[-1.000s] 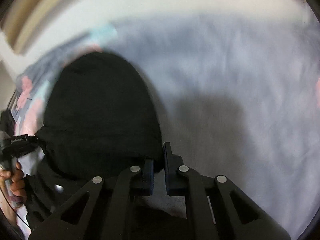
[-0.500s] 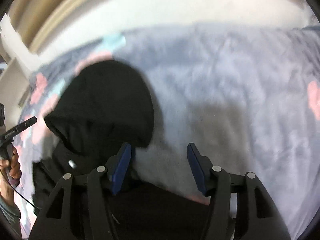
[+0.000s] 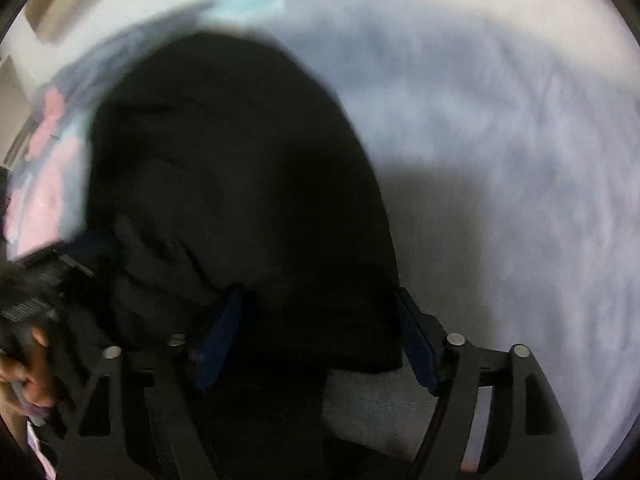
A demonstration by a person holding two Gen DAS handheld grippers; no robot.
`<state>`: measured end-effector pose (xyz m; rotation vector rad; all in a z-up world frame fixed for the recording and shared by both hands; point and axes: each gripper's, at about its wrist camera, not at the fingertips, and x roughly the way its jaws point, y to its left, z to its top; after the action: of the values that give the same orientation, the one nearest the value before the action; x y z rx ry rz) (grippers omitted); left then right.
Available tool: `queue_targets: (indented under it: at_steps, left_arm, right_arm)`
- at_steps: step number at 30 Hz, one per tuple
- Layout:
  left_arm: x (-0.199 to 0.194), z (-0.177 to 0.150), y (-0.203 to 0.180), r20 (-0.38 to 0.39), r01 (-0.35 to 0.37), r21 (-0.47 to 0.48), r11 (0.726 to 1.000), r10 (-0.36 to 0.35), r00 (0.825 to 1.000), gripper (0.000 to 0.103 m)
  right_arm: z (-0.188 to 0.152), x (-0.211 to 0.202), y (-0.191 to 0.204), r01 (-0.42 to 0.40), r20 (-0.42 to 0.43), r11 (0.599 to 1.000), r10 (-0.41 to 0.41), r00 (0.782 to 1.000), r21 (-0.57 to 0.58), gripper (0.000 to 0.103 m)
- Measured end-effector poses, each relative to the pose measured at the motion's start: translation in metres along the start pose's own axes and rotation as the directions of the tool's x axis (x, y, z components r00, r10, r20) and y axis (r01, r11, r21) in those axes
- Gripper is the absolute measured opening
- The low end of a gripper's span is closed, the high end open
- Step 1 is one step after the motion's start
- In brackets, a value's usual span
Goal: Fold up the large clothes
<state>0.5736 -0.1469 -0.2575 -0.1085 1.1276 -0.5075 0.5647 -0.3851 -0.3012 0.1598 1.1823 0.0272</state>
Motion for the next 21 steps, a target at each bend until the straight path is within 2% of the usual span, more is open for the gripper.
queue_targets:
  at_steps: [2,3,5,7,8,10,13,16,18,19,21]
  left_arm:
    - [0.000,0.001,-0.006,-0.002,-0.031,0.050,0.998,0.031,1.000,0.057]
    - [-0.003,0.000,-0.009,-0.001,-0.037,0.064,0.997,0.037,0.999,0.057]
    - [-0.019,0.001,-0.013,0.005,-0.037,0.078,0.996,0.037,0.999,0.057]
    - [-0.042,0.002,-0.014,0.034,-0.001,0.086,0.996,-0.002,0.999,0.057]
    - [-0.060,0.005,-0.015,0.064,0.027,0.100,0.995,-0.034,0.997,0.057]
    - [-0.080,0.012,-0.013,0.103,0.026,0.112,0.993,-0.037,0.994,0.058]
    - [-0.094,0.030,0.001,0.135,0.014,0.082,0.997,-0.025,0.990,0.064]
    - [-0.072,0.045,0.022,0.072,-0.005,0.038,0.999,0.002,0.997,0.066]
    - [-0.047,0.053,0.032,-0.018,-0.040,0.037,0.998,0.041,0.999,0.066]
    - [-0.037,0.055,0.036,-0.056,-0.036,0.027,0.999,0.037,0.998,0.066]
    - [-0.022,0.055,0.041,-0.100,0.040,-0.024,0.999,-0.042,0.994,0.066]
  right_arm:
    - [-0.003,0.006,-0.021,-0.112,0.020,0.988,0.110,0.994,0.106,0.087]
    - [-0.003,0.004,-0.026,-0.142,0.029,0.981,0.139,0.990,0.132,0.087]
    - [-0.004,-0.002,-0.028,-0.168,0.042,0.976,0.164,0.986,0.139,0.087]
    - [-0.007,-0.012,-0.029,-0.190,0.056,0.972,0.184,0.981,0.140,0.087]
    - [-0.009,-0.022,-0.032,-0.221,0.077,0.964,0.211,0.974,0.148,0.087]
    - [-0.011,-0.045,-0.038,-0.296,0.142,0.944,0.275,0.951,0.150,0.087]
    - [-0.005,-0.073,-0.046,-0.317,0.231,0.938,0.280,0.932,0.139,0.087]
    - [0.016,-0.077,-0.055,-0.280,0.241,0.947,0.239,0.941,0.158,0.088]
    - [0.028,-0.067,-0.062,-0.299,0.205,0.937,0.261,0.943,0.184,0.088]
    - [0.034,-0.060,-0.063,-0.300,0.183,0.935,0.266,0.946,0.189,0.088]
    - [0.043,-0.045,-0.064,-0.280,0.137,0.942,0.257,0.957,0.186,0.088]
